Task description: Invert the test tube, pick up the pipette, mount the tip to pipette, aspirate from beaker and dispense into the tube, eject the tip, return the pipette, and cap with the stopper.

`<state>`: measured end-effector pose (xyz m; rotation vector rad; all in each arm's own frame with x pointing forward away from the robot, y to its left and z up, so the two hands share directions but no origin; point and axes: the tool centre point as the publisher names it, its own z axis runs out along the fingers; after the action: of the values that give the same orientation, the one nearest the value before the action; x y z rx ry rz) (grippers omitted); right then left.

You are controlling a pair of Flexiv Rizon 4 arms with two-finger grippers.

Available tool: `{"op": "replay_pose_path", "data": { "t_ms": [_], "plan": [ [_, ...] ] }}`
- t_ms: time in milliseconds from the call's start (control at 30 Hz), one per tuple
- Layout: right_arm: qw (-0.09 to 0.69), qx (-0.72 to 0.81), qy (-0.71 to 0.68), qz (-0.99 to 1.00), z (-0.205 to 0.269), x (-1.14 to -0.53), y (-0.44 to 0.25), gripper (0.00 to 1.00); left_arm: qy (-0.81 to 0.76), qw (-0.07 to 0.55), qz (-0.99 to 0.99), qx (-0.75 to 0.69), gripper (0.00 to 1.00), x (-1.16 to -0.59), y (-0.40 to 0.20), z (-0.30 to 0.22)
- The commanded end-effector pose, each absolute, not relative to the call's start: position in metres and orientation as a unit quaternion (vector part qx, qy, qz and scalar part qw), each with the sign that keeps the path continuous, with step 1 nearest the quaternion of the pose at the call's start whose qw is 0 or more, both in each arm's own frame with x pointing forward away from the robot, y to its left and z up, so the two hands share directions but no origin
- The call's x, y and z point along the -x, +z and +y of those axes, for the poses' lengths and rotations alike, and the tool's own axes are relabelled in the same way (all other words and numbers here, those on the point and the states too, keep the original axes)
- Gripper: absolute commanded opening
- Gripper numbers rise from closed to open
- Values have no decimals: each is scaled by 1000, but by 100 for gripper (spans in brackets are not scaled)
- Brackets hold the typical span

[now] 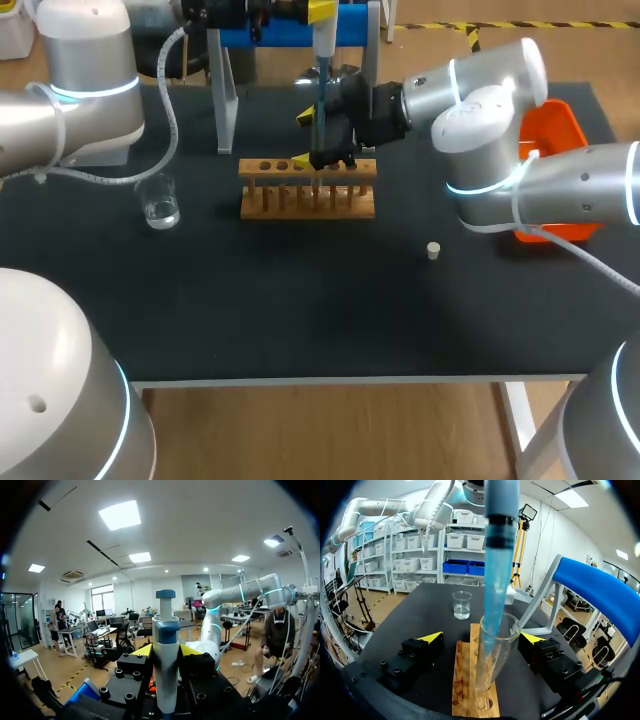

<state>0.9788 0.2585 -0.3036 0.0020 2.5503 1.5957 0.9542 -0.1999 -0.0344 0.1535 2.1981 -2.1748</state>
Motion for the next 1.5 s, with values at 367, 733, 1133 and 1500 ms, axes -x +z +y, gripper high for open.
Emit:
{"op": "replay_pose_path", "data": {
  "t_ms": [367, 733, 1133, 1500],
  "plan": [
    [65, 0, 528, 847, 258, -979, -303, 100, -695, 38, 716, -55, 0, -947, -16, -202],
    [65, 0, 528, 847, 258, -979, -303, 100, -688, 52, 721, -67, 0, -940, 4, -206],
    [65, 0, 528, 847, 258, -979, -303, 100, -673, 103, 732, -40, 0, -917, 18, -175],
    [65, 0, 528, 847, 258, -979, -303, 100, -671, 109, 733, 22, 0, -872, -19, -137]
  ]
}}
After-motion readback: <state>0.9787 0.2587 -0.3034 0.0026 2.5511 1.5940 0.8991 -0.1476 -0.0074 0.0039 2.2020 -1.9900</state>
